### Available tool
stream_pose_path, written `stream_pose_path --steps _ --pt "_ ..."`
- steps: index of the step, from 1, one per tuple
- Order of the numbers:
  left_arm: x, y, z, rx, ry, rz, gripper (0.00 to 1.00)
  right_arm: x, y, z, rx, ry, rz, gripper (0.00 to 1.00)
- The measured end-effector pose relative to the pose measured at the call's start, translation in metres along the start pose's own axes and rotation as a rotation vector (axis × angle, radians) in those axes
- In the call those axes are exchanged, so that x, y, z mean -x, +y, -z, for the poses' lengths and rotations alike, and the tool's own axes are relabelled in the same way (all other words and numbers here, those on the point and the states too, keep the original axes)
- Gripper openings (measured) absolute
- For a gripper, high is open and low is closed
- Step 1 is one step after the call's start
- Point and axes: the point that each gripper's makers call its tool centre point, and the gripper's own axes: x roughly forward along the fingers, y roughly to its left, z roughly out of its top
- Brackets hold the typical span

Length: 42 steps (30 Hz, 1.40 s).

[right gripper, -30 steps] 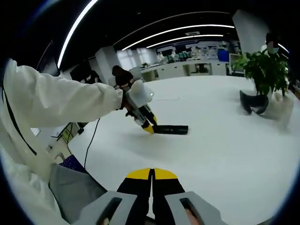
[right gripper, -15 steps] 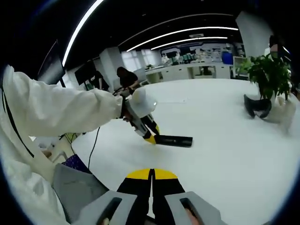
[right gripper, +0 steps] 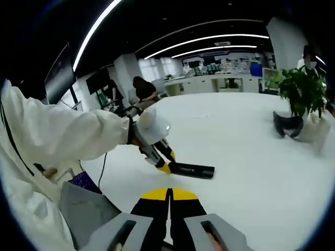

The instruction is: Press the specified remote control buttons in sequence, fully releasing each button before pressing the next.

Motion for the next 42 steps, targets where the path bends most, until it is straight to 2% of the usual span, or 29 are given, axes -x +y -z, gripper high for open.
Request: stream_pose_path --steps 11,15,20,30,42 --pt "0.001 -0.029 0.001 -0.037 0.036 0.012 0.22 -0.004 -0.015 0.000 -0.031 0.038 0.018 0.00" --pt "0.002 -0.036 0.002 -0.036 0.033 0.010 0.22 -0.008 -0.021 0.003 -0.056 0.066 0.011 0.00" --pt "0.002 -0.050 0.002 -0.043 0.019 0.014 0.22 -0.014 -0.025 0.008 -0.042 0.098 0.002 0.00" --pt "0.003 -0.073 0.003 -0.059 0.021 0.020 0.22 -0.024 -0.028 0.022 -0.019 0.172 -0.004 0.00" --pt "0.003 -0.092 0.005 -0.063 0.072 0.022 0.22 -0.048 -0.036 0.050 0.023 0.317 -0.005 0.00"
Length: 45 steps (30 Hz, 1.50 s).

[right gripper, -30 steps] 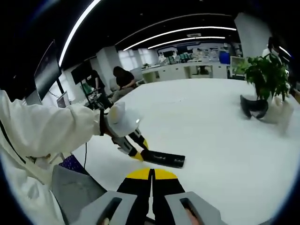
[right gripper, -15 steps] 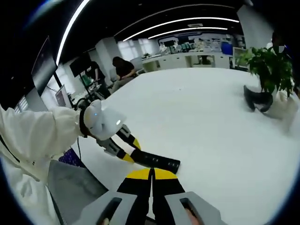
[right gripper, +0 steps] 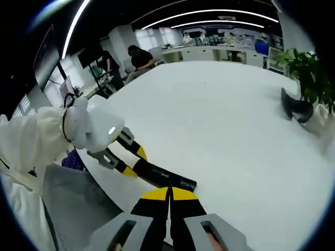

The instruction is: Press the specified remote control buttons in sequence, fully releasing each button before pressing the next.

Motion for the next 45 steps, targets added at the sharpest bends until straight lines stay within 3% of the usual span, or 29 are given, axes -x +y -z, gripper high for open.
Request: stream_pose_path --steps 7,13,22,45 --pt "0.001 -0.015 0.002 0.016 -0.009 0.000 0.22 -0.014 -0.005 0.013 0.000 0.064 -0.004 0.00" --pt "0.003 -0.026 0.003 0.028 -0.031 0.008 0.22 -0.023 -0.006 0.027 -0.049 0.097 -0.013 0.00" --pt "0.003 -0.028 0.002 0.015 -0.016 0.015 0.22 -0.035 -0.009 0.041 -0.089 0.149 -0.027 0.00" --pt "0.002 -0.027 0.002 0.019 -0.031 0.032 0.22 -0.049 -0.019 0.045 -0.082 0.226 0.014 0.00"
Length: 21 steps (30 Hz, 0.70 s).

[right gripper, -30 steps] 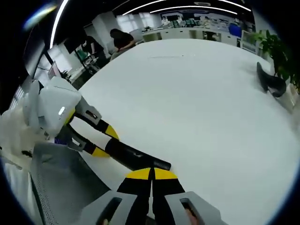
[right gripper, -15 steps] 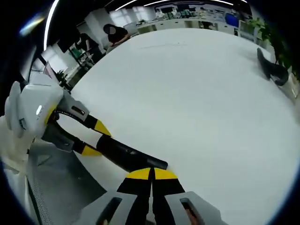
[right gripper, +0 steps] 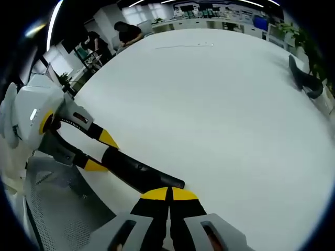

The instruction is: Press the specified remote control buttons in sequence, fully releasing each button before pressing the next.

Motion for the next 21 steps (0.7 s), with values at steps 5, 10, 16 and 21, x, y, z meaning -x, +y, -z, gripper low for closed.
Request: stream_pose_path --steps 5,10,16,21 --pt "-0.0001 0.0007 0.0001 -0.002 0.010 0.004 0.22 0.0001 -0.0016 -0.0002 -0.105 0.021 -0.037 0.00" --pt "-0.0002 0.0013 0.0003 -0.002 0.015 0.005 0.22 0.0010 -0.0015 0.0000 -0.152 -0.008 -0.021 0.00" --pt "-0.0003 0.0008 -0.0001 -0.003 0.025 0.000 0.22 0.0007 -0.0006 -0.0008 -0.142 -0.023 0.013 0.00" --pt "0.0000 0.0008 0.0000 0.001 0.019 -0.001 0.22 -0.0006 0.0047 -0.0021 -0.176 -0.030 -0.022 0.00"
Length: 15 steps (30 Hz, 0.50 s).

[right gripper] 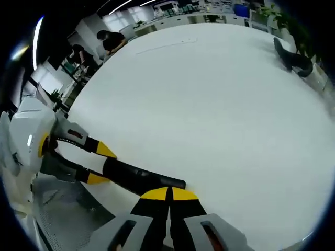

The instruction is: Press the specified remote control buttons in sequence, fully releasing each button before pressing the next.

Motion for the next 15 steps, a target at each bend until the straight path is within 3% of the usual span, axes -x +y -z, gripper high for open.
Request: stream_pose_path --steps 15 --pt "-0.0002 0.0000 0.0000 -0.006 -0.005 0.002 0.22 -0.0019 0.0030 0.0016 0.013 0.016 -0.013 0.00"
